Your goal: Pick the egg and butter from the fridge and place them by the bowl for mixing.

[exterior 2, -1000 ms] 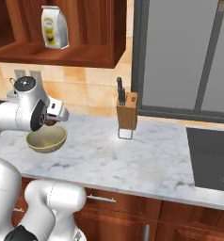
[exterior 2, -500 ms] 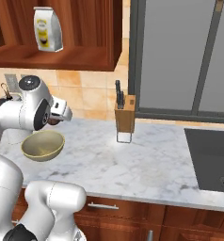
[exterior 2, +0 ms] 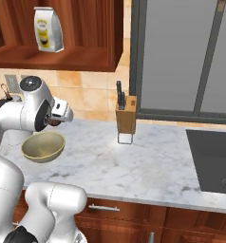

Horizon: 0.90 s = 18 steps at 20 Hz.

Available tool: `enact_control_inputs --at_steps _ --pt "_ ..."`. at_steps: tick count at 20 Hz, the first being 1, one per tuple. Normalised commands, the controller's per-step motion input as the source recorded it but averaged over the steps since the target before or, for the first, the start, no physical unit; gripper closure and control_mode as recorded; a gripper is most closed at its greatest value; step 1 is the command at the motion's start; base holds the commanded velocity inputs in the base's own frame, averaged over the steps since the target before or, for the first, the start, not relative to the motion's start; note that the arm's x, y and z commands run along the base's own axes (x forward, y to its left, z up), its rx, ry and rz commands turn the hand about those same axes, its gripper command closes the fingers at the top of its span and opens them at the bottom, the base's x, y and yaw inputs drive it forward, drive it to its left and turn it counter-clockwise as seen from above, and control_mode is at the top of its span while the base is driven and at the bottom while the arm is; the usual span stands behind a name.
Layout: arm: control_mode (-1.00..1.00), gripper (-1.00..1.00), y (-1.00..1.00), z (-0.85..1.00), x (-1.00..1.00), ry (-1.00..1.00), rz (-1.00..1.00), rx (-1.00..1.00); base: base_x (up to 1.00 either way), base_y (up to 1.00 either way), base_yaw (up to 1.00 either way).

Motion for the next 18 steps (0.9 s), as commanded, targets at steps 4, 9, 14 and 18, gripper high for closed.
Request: enact_control_inputs --at_steps 4,9,14,18 --pt "-1.0 1.0 -0.33 -0.14 0.18 0.09 0.0 0.01 0.0 0.0 0.0" --pt "-1.0 1.0 -0.36 -0.38 0.16 0.01 0.0 0.0 0.0 0.0 0.0" --pt "-1.0 1.0 -0.14 -0.68 0.16 -0.08 0.0 -0.04 0.0 0.0 0.0" --pt "-1.0 1.0 -0.08 -0.66 0.14 0.0 0.0 -0.01 0.0 0.0 0.0"
